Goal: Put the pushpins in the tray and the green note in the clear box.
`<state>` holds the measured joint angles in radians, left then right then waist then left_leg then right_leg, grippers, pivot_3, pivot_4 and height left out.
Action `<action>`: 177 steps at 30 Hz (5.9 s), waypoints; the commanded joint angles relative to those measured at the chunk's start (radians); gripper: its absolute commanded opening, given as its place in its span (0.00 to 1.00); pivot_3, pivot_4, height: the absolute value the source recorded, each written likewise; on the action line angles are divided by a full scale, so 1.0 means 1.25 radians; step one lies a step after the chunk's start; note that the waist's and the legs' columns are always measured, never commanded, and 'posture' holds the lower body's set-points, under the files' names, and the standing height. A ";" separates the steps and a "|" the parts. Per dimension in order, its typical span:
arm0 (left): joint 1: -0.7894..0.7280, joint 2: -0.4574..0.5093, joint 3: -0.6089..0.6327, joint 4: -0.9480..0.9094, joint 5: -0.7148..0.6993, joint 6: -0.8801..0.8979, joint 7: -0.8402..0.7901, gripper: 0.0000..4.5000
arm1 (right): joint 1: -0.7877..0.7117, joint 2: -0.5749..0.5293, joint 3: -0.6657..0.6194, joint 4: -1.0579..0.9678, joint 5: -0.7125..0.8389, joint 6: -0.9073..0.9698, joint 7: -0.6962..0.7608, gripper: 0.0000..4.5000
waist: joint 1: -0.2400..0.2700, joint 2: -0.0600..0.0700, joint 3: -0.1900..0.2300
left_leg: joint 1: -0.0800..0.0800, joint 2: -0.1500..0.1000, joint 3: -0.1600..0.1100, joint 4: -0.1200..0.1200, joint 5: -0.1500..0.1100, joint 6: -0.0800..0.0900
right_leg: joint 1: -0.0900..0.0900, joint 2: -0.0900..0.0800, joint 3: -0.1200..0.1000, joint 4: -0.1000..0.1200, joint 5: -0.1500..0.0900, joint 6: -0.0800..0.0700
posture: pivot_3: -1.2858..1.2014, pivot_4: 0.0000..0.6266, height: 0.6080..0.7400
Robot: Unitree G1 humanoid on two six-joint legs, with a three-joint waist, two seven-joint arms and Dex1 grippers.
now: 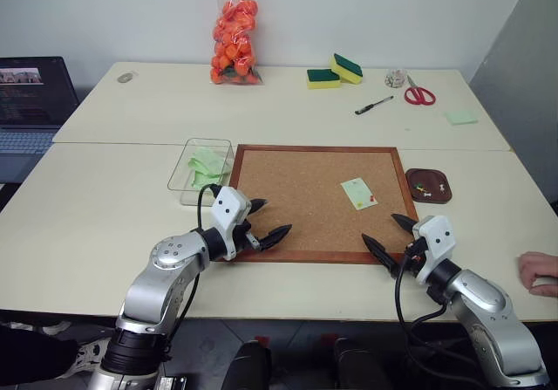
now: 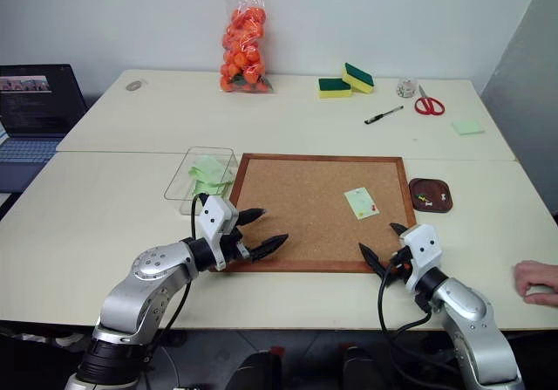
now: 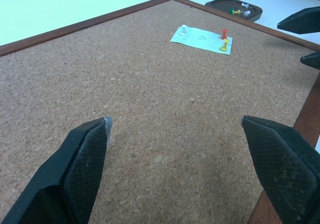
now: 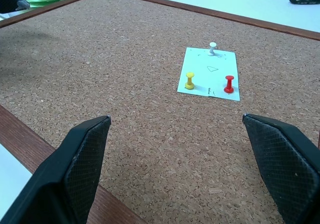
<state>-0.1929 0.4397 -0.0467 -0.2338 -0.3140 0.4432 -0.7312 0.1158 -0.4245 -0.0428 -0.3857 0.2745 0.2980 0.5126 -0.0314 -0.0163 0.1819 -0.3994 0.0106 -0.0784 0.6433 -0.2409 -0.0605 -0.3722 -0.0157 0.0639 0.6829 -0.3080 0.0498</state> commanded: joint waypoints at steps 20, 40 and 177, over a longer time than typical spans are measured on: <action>-0.164 0.012 0.009 0.159 -0.022 -0.125 -0.130 0.97 | 0.013 0.006 -0.035 -0.055 0.014 -0.003 -0.023 1.00 | -0.001 0.000 0.000 | 0.000 0.000 0.000 0.000 0.000 0.000 | 0.000 0.000 0.000 0.000 0.000 0.000 | 0.52 0.24 1.00; -0.266 -0.010 -0.068 0.324 0.097 -0.208 -0.129 0.73 | 0.014 0.002 -0.021 -0.087 0.000 -0.002 -0.038 1.00 | 0.000 0.000 0.000 | 0.000 0.000 0.000 0.000 0.000 0.000 | 0.000 0.000 0.000 0.000 0.000 0.000 | 0.52 0.24 1.00; -0.262 -0.087 -0.159 0.428 0.215 -0.199 -0.138 0.00 | -0.490 -0.109 -0.133 0.479 -0.099 0.127 -0.106 0.00 | 0.000 0.002 -0.001 | 0.000 -0.002 0.001 0.000 0.000 0.000 | 0.000 -0.001 0.000 0.000 0.000 0.000 | 0.52 0.24 1.00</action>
<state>-0.5415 0.3364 -0.2118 0.3095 -0.0561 0.1855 -0.8947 -0.4607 -0.5437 -0.2063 0.1808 0.1646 0.5050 0.3724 -0.0312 -0.0140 0.1806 -0.3998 0.0078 -0.0774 0.6434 -0.2407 -0.0602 -0.3721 -0.0175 0.0641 0.6826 -0.3075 0.0503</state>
